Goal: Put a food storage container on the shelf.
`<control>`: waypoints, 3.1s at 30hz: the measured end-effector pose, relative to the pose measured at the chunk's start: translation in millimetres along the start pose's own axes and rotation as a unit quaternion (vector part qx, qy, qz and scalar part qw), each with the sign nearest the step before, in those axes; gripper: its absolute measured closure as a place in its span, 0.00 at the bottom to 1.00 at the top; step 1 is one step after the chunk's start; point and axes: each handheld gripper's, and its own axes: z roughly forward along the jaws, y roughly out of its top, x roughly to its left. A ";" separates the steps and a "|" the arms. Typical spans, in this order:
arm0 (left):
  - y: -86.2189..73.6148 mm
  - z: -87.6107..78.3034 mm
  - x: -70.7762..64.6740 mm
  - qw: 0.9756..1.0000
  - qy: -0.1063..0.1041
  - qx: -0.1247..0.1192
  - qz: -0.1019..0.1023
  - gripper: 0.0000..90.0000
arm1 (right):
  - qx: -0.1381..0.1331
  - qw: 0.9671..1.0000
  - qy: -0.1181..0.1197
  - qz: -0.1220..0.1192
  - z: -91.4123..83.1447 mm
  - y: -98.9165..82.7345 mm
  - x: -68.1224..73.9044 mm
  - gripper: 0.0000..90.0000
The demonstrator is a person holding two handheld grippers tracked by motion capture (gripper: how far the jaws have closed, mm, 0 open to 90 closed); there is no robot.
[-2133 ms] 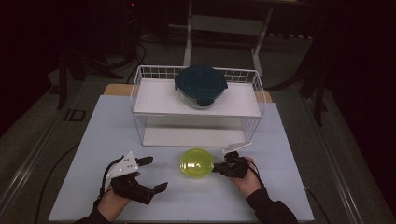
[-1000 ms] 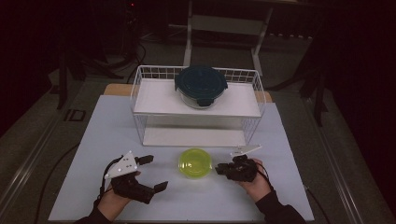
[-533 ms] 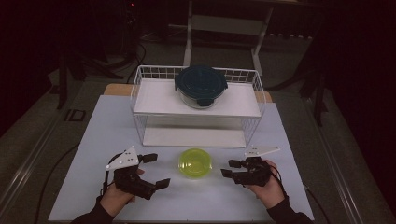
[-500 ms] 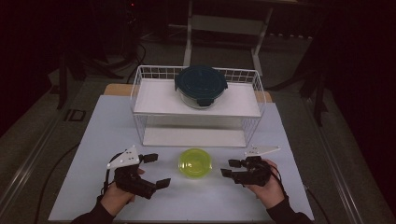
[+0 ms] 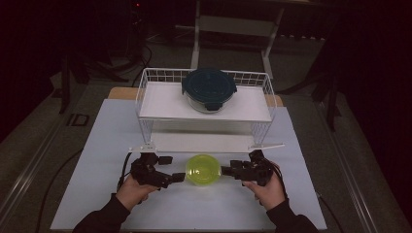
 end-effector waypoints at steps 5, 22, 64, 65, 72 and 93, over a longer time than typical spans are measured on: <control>-1.5 15.6 13.9 0.998 -0.010 0.019 -0.053 0.17 | 0.009 0.998 0.009 0.056 10.2 0.1 -8.1 0.50; -12.5 40.7 44.6 0.978 -0.047 0.046 -0.200 0.64 | 0.050 0.990 0.013 0.129 39.8 -6.1 -23.0 0.76; 0.1 21.2 11.0 0.982 -0.022 0.057 -0.181 0.90 | 0.041 0.996 0.018 0.075 19.4 0.9 17.4 0.90; 2.1 19.8 9.5 0.982 -0.022 0.057 -0.178 0.90 | 0.041 0.996 0.018 0.072 17.5 2.1 18.6 0.90; 19.0 6.1 -3.1 0.986 -0.023 0.046 -0.160 0.90 | 0.026 0.998 0.017 0.058 2.0 14.2 31.6 0.90; 83.7 -36.8 -40.0 0.995 -0.018 0.003 -0.103 0.90 | -0.030 0.999 0.017 0.022 -42.9 63.5 68.7 0.90</control>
